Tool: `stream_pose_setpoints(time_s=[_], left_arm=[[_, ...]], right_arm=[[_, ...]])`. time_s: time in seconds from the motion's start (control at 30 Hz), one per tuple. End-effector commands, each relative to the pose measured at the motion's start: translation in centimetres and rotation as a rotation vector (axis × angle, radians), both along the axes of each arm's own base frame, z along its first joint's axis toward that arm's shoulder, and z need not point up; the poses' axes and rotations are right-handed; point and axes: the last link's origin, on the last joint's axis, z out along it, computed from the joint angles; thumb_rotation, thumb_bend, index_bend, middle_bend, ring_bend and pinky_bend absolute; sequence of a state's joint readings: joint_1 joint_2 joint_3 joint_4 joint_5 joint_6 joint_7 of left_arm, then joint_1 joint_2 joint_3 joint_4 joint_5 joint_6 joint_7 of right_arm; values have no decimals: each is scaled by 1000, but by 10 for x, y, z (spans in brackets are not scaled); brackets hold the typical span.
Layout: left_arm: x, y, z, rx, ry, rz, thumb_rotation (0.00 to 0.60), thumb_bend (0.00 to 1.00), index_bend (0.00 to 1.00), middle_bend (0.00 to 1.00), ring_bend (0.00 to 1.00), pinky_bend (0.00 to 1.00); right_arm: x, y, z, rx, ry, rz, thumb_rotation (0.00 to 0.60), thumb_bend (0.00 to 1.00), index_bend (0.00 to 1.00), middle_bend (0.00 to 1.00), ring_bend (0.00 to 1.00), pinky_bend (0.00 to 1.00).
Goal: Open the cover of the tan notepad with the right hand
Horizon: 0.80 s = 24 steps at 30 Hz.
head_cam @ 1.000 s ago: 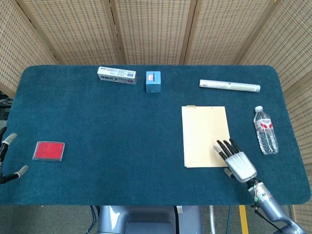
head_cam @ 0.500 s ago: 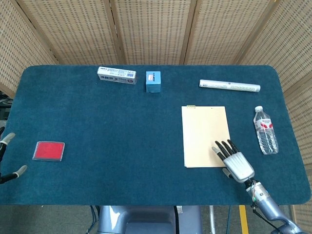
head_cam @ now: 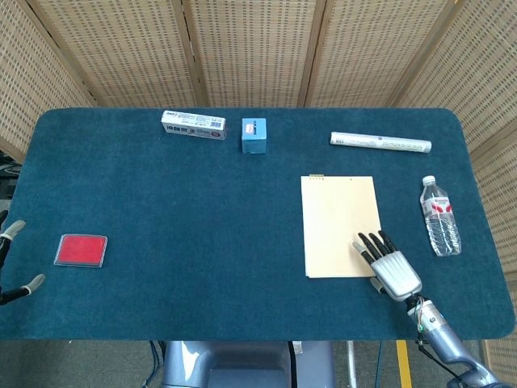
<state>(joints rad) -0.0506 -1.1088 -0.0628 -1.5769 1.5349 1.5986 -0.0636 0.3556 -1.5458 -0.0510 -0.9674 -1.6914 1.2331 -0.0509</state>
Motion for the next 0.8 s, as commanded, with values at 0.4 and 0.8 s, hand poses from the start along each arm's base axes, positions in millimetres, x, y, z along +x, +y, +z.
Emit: stream_pose_setpoints(time_s=[0.4, 0.8], left_arm=[[-1, 0, 1, 2, -2, 3, 600, 0, 0, 0, 0, 0], [-1, 1, 0, 1, -2, 2, 600, 0, 0, 0, 0, 0]], right_arm=[[-5, -15, -4, -22, 11, -29, 600, 363, 74, 0, 0, 0], [6, -36, -7, -103, -73, 41, 600, 414, 145, 59, 0, 0]])
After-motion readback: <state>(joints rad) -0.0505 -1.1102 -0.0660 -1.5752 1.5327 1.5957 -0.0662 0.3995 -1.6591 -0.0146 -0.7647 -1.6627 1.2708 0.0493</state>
